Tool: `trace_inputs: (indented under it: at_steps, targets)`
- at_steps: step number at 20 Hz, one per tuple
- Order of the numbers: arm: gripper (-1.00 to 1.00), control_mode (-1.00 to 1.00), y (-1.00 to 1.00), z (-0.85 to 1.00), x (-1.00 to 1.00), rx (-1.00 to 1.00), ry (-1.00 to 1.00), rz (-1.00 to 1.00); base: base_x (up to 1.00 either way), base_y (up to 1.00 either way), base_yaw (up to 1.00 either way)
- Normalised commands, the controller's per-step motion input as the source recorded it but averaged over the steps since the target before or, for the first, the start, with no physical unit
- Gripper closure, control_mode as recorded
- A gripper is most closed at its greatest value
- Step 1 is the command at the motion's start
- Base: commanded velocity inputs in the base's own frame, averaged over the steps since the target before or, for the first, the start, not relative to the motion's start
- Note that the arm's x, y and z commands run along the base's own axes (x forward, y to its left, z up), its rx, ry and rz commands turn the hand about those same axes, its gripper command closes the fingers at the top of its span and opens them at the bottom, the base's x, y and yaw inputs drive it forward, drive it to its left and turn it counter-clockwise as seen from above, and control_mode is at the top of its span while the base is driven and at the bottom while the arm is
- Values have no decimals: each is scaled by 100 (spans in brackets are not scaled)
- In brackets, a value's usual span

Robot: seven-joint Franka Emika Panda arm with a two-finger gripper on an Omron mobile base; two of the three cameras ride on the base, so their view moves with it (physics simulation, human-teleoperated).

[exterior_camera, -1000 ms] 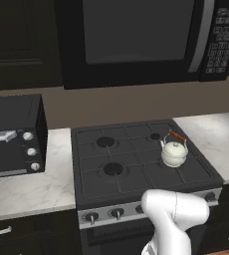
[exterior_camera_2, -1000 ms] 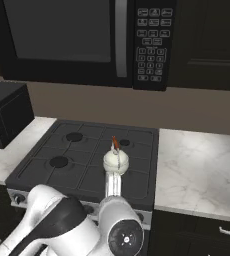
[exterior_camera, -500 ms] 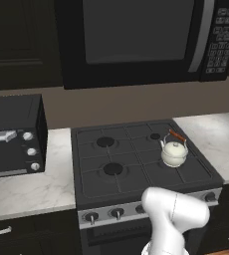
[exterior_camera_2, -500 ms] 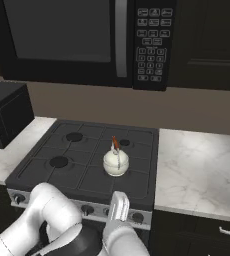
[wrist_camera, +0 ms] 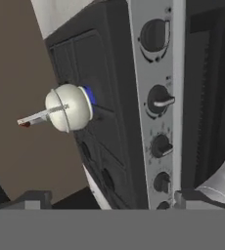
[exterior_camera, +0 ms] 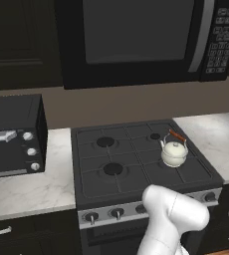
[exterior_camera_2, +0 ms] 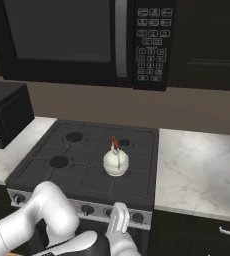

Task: Lower the heat of the kettle.

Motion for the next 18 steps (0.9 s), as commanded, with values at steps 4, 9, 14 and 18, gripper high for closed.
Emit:
trace_inputs:
  at_steps: [4,9,14,18]
  targets:
    - [-100,-100,-15,-35,34,0,-4,8,0,0,0]
    - [-100,-100,-28,-33,34,6,-7,8,0,0,0]
    - [-100,-100,-47,-39,22,12,-16,6,0,0,0]
    - [-100,-100,-40,-40,22,10,-15,4,0,0,0]
